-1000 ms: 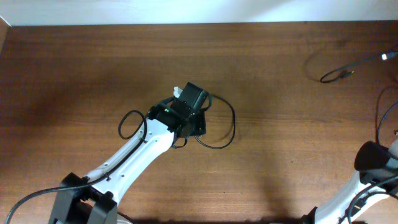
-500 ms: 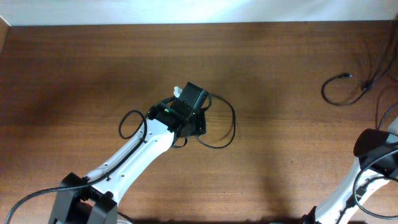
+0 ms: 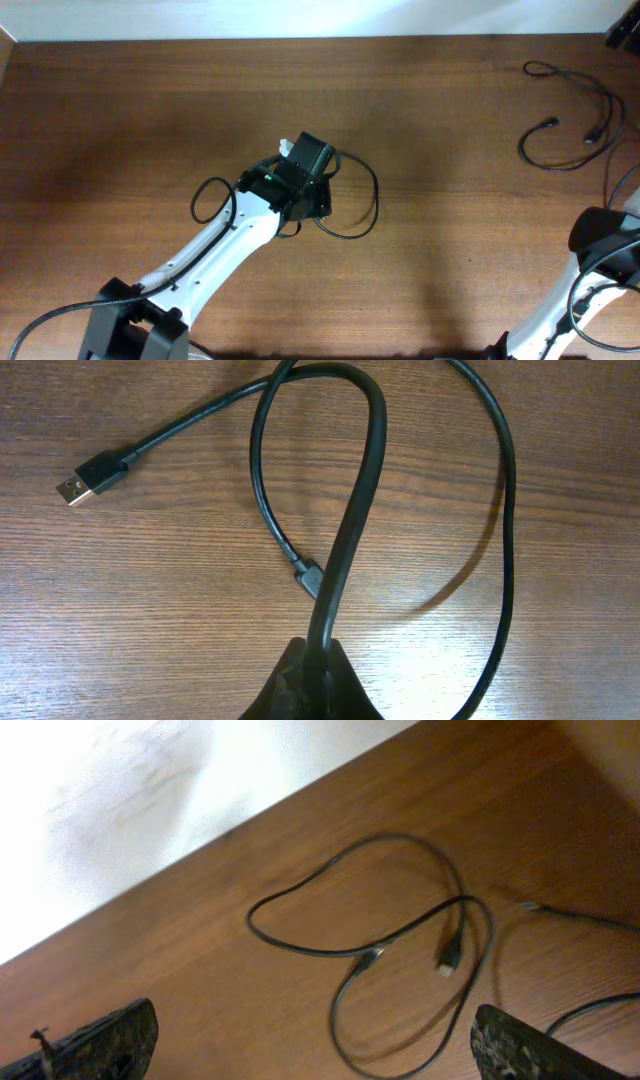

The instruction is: Untangle cables

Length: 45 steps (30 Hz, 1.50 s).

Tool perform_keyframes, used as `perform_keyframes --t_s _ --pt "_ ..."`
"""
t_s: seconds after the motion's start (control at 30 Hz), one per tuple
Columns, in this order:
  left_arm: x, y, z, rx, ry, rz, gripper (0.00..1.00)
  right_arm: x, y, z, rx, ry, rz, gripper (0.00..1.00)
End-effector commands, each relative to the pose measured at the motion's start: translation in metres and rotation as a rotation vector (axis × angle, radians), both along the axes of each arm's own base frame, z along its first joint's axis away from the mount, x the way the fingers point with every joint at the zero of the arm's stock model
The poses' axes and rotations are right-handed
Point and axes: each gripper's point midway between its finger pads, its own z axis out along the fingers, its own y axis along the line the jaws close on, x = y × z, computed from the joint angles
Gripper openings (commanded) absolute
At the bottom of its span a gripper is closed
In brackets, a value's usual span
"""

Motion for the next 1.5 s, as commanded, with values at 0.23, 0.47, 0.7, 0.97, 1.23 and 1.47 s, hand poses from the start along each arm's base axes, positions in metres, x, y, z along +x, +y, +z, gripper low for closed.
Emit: perform_keyframes --t_s 0.23,0.47,0.7,0.97,1.23,1.47 --pt "0.031 -0.055 0.037 -0.207 -0.194 -0.213 0.00 -0.010 0.059 -0.011 0.127 0.020 0.352 0.99" --pt "0.059 -0.075 0.070 -0.314 -0.352 -0.201 0.00 -0.026 0.119 0.012 0.267 -0.114 0.704 0.99" --pt "0.080 -0.102 0.121 -0.569 -0.475 -0.134 0.00 -0.040 0.161 0.036 0.391 -0.246 0.901 0.99" --pt "0.083 -0.121 0.162 -0.629 -0.656 -0.311 0.00 -0.040 0.245 0.038 0.481 -0.188 1.032 0.99" --pt "0.073 -0.133 0.172 -0.625 -0.717 -0.455 0.00 -0.048 0.319 0.032 0.489 -0.111 1.149 0.99" --pt "0.079 -0.132 0.183 -0.620 -0.778 -0.441 0.00 -0.043 0.343 0.020 0.548 0.051 0.964 0.99"
